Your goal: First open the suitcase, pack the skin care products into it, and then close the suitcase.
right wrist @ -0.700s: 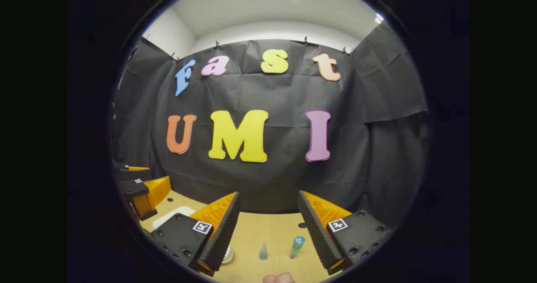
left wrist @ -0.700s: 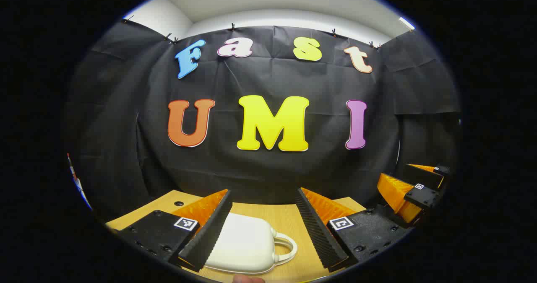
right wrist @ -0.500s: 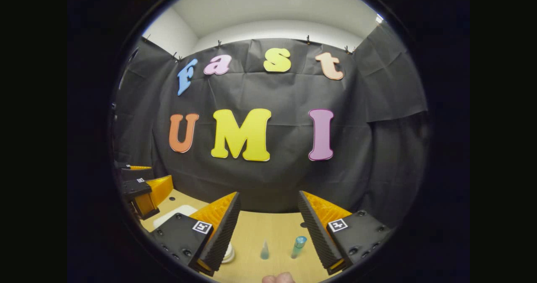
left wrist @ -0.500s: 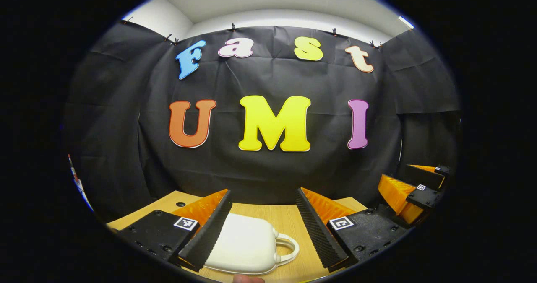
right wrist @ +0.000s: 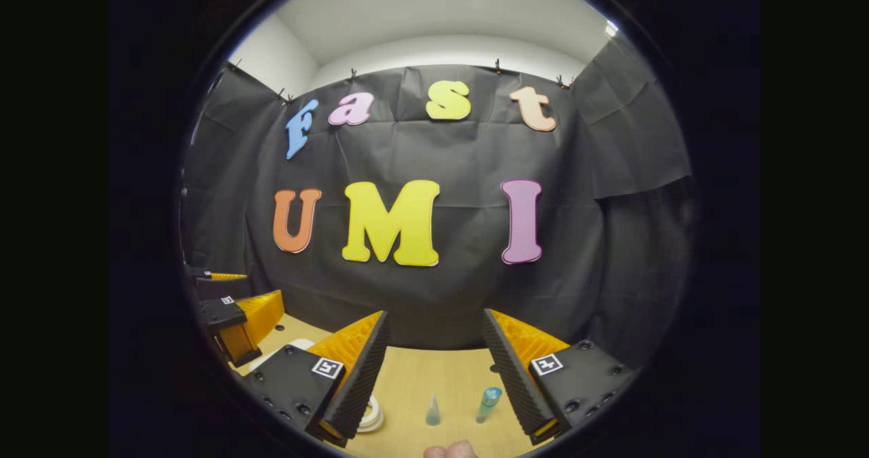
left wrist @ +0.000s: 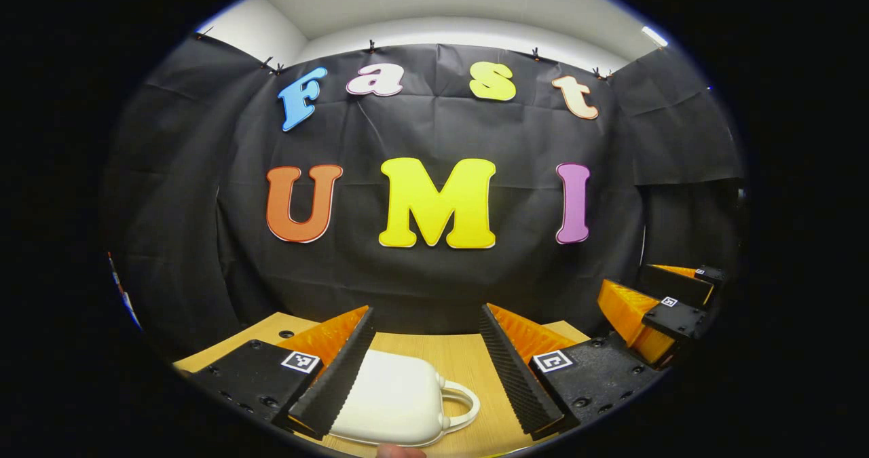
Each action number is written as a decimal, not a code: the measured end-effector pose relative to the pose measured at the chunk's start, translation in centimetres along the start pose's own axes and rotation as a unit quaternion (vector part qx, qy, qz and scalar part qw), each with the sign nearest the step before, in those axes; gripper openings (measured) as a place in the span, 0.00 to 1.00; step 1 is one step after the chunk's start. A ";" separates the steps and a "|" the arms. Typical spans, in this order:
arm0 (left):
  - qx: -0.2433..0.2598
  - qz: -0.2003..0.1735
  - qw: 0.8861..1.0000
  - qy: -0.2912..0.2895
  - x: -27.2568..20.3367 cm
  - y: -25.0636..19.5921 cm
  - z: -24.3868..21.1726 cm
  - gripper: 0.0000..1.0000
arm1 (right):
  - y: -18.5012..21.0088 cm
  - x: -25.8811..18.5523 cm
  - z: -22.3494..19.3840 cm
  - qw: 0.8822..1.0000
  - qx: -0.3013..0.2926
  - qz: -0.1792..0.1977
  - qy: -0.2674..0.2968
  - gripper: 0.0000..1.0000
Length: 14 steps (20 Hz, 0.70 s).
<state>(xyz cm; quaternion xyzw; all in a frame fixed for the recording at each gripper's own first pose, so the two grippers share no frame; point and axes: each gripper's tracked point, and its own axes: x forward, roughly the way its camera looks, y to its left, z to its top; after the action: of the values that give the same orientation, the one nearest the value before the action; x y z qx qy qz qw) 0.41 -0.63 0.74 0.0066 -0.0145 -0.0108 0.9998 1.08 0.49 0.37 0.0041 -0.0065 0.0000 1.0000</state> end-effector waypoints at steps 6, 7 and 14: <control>0.006 -0.016 1.000 0.012 0.8 -1.0 -1.4 0.98 | -1.0 0.3 -1.1 1.000 -0.006 -0.010 0.004 0.81; 0.007 -0.014 1.000 0.014 0.9 -0.9 -1.6 0.98 | -1.2 0.5 -1.5 1.000 -0.002 -0.011 0.011 0.81; 0.043 -0.019 0.998 0.048 1.6 -2.2 -4.6 0.98 | -3.6 0.2 -3.0 0.999 -0.004 -0.024 0.027 0.81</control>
<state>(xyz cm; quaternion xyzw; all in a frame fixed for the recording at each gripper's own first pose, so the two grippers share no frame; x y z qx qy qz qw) 2.04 -2.81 -3.84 0.0499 0.0330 -0.0291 0.9978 1.36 -3.11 -2.66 -0.0002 0.0206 -0.0235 0.9995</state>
